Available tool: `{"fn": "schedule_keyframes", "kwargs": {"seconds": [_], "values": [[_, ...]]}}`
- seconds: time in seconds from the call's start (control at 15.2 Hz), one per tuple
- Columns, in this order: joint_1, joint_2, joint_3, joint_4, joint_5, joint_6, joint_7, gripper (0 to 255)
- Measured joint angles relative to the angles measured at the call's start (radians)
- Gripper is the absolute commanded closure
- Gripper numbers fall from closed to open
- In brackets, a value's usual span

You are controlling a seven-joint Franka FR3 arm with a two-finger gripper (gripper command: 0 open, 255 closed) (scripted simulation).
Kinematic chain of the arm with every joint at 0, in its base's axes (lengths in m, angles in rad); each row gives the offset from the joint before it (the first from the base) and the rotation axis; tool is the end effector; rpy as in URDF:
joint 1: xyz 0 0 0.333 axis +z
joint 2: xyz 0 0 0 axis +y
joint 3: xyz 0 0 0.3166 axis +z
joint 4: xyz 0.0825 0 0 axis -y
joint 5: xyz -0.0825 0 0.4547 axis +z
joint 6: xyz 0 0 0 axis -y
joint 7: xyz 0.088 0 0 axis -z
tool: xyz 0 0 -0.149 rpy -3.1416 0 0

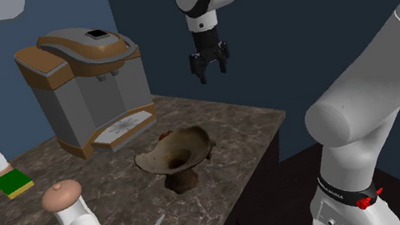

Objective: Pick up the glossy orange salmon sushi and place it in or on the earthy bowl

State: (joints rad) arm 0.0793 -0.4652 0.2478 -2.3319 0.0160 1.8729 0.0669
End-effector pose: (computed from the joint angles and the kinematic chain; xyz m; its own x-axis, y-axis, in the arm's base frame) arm 0.4551 0.1564 0.4440 0.9737 0.2277 0.0008 0.2266 -0.9694 0.0950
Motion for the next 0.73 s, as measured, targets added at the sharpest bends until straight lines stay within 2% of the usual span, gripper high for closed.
{"fn": "schedule_keyframes", "kwargs": {"seconds": [0.4,0.73], "values": [[0.031,0.17,0.092,0.05,-0.023,0.12,0.068,0],[0.051,0.33,0.156,0.111,-0.082,0.209,0.131,0]]}}
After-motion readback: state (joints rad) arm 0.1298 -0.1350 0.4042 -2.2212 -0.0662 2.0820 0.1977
